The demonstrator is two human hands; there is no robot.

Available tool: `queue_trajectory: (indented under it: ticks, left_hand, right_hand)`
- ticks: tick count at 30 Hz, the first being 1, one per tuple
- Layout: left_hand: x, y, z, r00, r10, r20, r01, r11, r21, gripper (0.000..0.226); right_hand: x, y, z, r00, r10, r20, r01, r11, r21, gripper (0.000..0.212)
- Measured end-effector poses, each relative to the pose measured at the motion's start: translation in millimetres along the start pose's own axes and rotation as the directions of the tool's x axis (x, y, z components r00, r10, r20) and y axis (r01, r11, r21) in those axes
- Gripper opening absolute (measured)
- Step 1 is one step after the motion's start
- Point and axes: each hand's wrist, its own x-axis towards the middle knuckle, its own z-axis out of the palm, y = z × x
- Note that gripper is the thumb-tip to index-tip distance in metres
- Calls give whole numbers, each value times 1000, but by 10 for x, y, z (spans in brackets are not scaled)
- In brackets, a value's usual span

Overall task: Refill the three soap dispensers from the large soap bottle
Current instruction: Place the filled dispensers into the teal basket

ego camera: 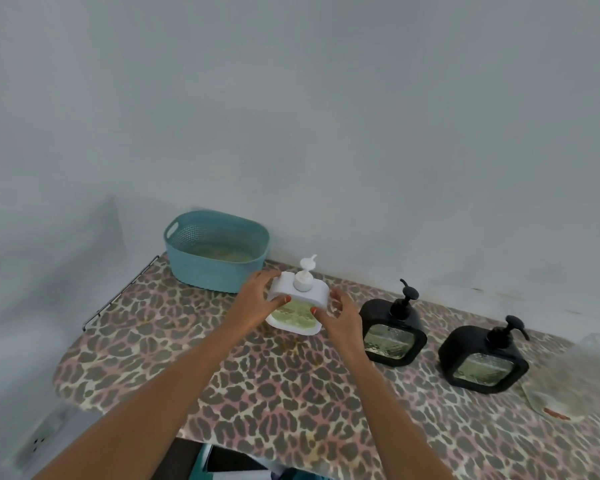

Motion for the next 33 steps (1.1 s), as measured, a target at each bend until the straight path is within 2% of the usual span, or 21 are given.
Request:
queue_trajectory:
  ticks: [6, 10, 16, 25, 33]
  left_hand:
    - [72, -114, -18, 990, 2, 144, 4, 999, -44, 68]
    - [107, -100, 10, 986, 3, 169, 7, 998, -63, 61]
    - [57, -34, -45, 982, 34, 185, -29, 999, -30, 54]
    - [-110, 235, -416, 990, 81, 111, -73, 995, -73, 50]
    - [-171, 316, -862, 997, 80, -10, -81, 996, -44, 48]
  right_hand:
    - [75, 52, 94, 1000, 20, 0, -20, 995, 97, 56]
    - [92, 60, 82, 999, 32, 5, -32, 989, 141, 55]
    - [74, -5, 0, 999, 4, 34, -7, 997, 80, 54]
    - [-49, -437, -153, 996, -80, 40, 76, 993, 94, 58]
    - [-27, -845, -21, 974, -223, 26, 222, 974, 42, 44]
